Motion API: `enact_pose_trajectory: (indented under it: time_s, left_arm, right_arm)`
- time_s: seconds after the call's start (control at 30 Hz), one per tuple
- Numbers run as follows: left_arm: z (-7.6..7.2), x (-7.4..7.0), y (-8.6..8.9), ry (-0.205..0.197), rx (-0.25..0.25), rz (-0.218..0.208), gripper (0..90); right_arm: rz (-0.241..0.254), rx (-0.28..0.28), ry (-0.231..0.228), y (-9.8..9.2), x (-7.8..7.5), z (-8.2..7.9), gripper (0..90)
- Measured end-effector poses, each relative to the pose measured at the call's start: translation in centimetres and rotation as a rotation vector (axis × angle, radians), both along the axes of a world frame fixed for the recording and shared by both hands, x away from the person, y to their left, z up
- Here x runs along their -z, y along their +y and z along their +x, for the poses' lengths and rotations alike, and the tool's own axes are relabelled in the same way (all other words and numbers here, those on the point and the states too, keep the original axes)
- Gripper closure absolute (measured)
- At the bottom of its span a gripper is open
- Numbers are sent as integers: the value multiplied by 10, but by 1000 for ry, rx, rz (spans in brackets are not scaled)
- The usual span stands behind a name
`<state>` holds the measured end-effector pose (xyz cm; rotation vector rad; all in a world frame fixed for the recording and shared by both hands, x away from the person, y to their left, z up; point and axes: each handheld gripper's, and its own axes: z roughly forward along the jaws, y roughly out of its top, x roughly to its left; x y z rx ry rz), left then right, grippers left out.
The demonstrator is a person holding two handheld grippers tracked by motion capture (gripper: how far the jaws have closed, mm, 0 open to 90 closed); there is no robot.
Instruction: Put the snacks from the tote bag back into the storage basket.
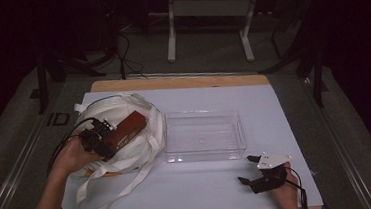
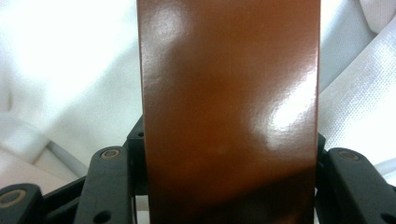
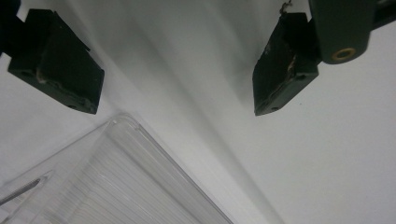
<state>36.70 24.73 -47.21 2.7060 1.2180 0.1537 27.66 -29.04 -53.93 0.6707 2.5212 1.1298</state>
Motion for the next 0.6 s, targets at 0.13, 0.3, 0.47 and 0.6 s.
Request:
enact_pose_trajectory:
  time_s: [0.13,0.3,0.47,0.6]
  left_arm:
    - [0,-3,1,-16,-9,-14,441]
    - [-2,-10,4,-32,-10,-25,441]
    - [-4,-15,7,-63,-27,-32,441]
    - [-6,-19,11,-78,-33,-41,441]
  right_arm:
    - [0,0,1,0,0,0,167]
    - [0,0,0,0,0,0,167]
    - [0,0,0,0,0,0,167]
    - [0,0,1,0,0,0,167]
